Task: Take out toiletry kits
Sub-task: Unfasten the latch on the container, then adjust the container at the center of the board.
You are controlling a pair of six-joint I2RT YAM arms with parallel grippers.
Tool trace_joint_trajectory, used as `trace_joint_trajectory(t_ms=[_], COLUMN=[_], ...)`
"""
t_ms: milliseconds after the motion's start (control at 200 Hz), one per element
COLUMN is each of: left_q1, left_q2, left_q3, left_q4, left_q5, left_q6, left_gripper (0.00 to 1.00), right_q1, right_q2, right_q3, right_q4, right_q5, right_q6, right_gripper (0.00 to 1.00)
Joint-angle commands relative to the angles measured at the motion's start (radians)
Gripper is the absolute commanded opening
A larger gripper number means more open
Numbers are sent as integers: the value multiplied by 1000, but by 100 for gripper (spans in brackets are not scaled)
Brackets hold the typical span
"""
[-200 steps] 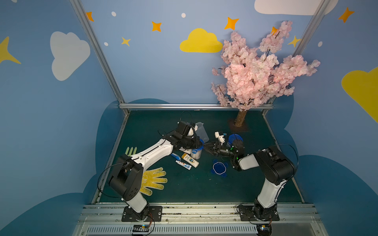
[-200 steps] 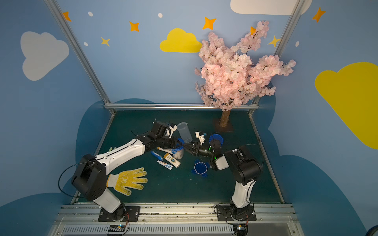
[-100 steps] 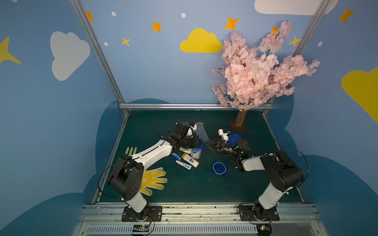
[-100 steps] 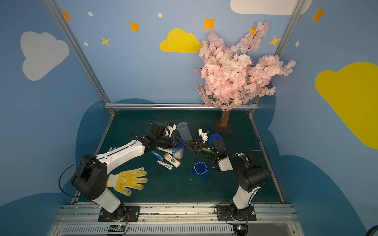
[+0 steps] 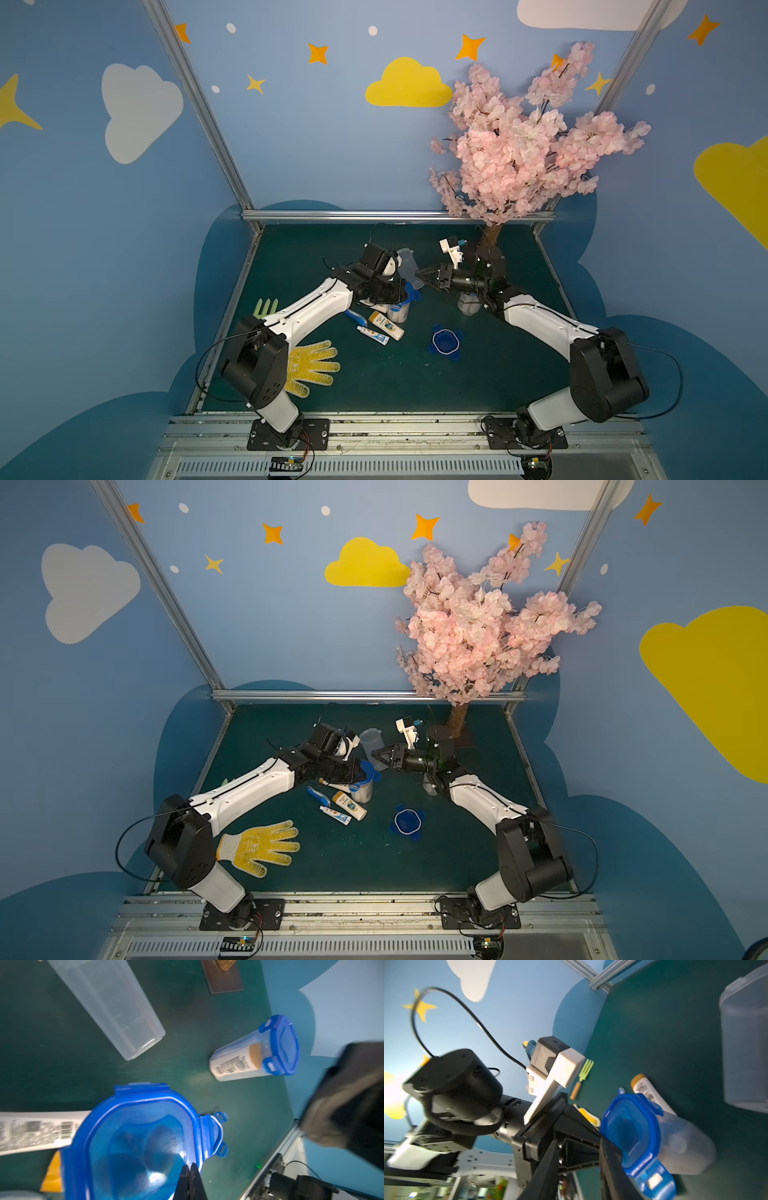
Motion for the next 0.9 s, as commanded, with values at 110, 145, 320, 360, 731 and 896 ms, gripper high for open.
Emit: trace_joint_trajectory(t_ms=[110, 145, 320, 360, 731, 896], left_q1=[-50, -61, -90, -89, 14, 37], left_q2=[41, 34, -24, -45, -247, -164], left_q3=[207, 233, 262, 244, -71, -82], left_q4=[-179, -189, -219, -222, -217, -197], left_q5=[-39, -38, -122, -142, -236, -200], left_q6=[75, 82, 89, 83, 5, 11], left_gripper=[2, 3, 2, 2, 3, 2], right_q1=[16, 22, 61, 68, 117, 127], right_q2=[76, 91, 195, 230, 383, 355], right_q3=[152, 175, 330, 374, 535, 517], right_q4=[-485, -512, -671, -713, -821, -829], right_q5=[151, 172, 295, 315, 381, 385], right_q6=[-277, -295, -370, -387, -446, -449], right_gripper=[17, 12, 0, 0, 0, 0])
